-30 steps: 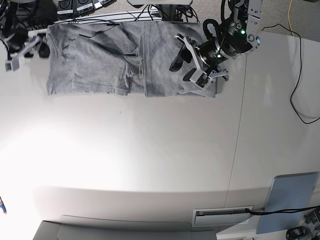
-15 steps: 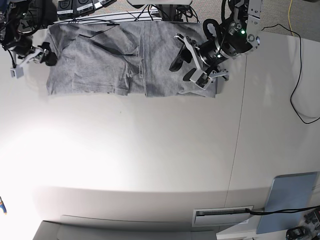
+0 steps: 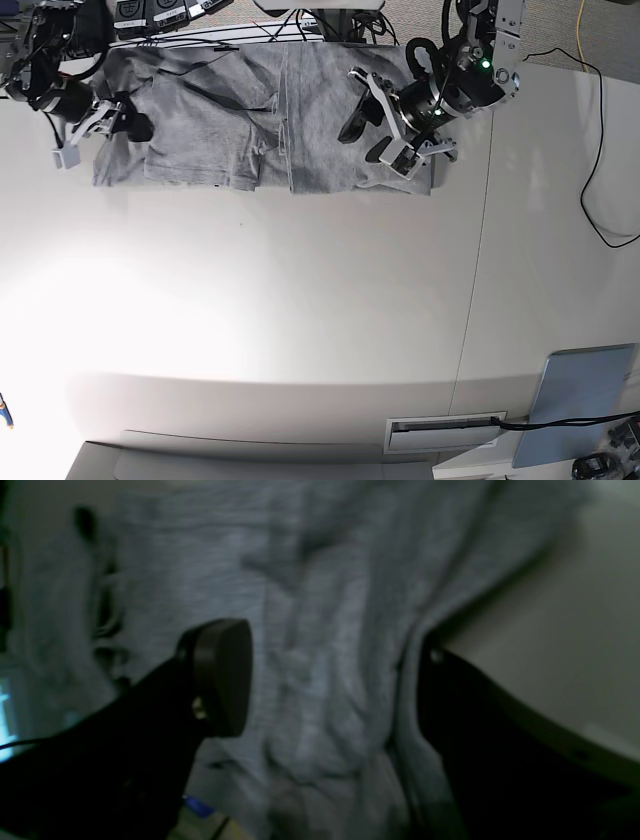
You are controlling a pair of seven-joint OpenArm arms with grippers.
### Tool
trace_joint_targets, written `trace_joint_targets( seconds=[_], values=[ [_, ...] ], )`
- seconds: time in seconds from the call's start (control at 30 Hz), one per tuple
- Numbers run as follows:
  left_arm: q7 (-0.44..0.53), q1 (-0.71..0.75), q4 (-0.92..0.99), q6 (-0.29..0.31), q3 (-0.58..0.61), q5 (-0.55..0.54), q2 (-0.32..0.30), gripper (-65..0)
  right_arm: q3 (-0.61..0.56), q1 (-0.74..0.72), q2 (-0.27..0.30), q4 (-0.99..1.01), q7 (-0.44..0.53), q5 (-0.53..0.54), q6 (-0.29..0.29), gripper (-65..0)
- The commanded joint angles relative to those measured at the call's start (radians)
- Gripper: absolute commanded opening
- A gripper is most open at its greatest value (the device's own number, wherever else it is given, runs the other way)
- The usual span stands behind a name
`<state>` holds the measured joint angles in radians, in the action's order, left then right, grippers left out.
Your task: Fold the T-shirt properly
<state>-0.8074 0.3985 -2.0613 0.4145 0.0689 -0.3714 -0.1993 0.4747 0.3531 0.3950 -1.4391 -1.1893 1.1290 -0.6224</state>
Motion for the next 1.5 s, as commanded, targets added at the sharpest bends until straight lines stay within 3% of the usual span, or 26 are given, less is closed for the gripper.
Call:
trace_joint_targets(
  seconds=[0.0,0.23,0.37,0.53,0.73,1.03,1.13,1.27,1.47],
  values=[
    [0.02,-0.005,-0.016,0.0,-0.001,-0.014,0.0,-34.9,-0.005,0.015,0.001,0.002,-0.062,-0.056,0.017,-23.4],
    [0.02,-0.005,-0.016,0.0,-0.001,-0.013,0.0,-35.0,-0.005,0.018,-0.032,0.002,-0.064,-0.056,0.016,-24.9],
    [0.02,-0.005,-0.016,0.0,-0.001,0.003,0.0,-35.0,-0.005,0.018,-0.037,0.002,-0.055,-0.056,0.015,-43.5],
    [0.02,-0.005,-0.016,0.0,-0.001,0.004,0.0,-35.0,-0.005,0.015,-0.037,0.002,-0.034,-0.063,-0.051,-65.0],
    [0.019,-0.005,-0.016,0.0,-0.001,0.005,0.0,-35.0,0.055,0.007,-0.022,-0.001,0.047,-0.128,-0.054,-65.0],
    [0.023,0.008,-0.013,0.0,-0.001,0.004,0.0,-35.0,0.257,-0.039,0.098,-0.014,0.011,-0.117,-0.053,-65.0],
    [0.029,0.009,0.011,0.0,-0.001,0.005,0.0,-35.0,0.276,-0.037,0.099,-0.082,-0.032,-0.1,-0.048,-65.0],
    [0.104,0.008,0.108,0.0,-0.001,0.004,0.0,-34.9,0.272,-0.009,0.037,-0.271,-0.097,-0.098,-0.005,-65.0],
    [0.188,0.0,0.259,0.071,0.001,-0.012,0.005,-35.0,0.23,0.104,-0.159,-0.681,-0.074,-0.143,0.046,-65.0]
  ],
)
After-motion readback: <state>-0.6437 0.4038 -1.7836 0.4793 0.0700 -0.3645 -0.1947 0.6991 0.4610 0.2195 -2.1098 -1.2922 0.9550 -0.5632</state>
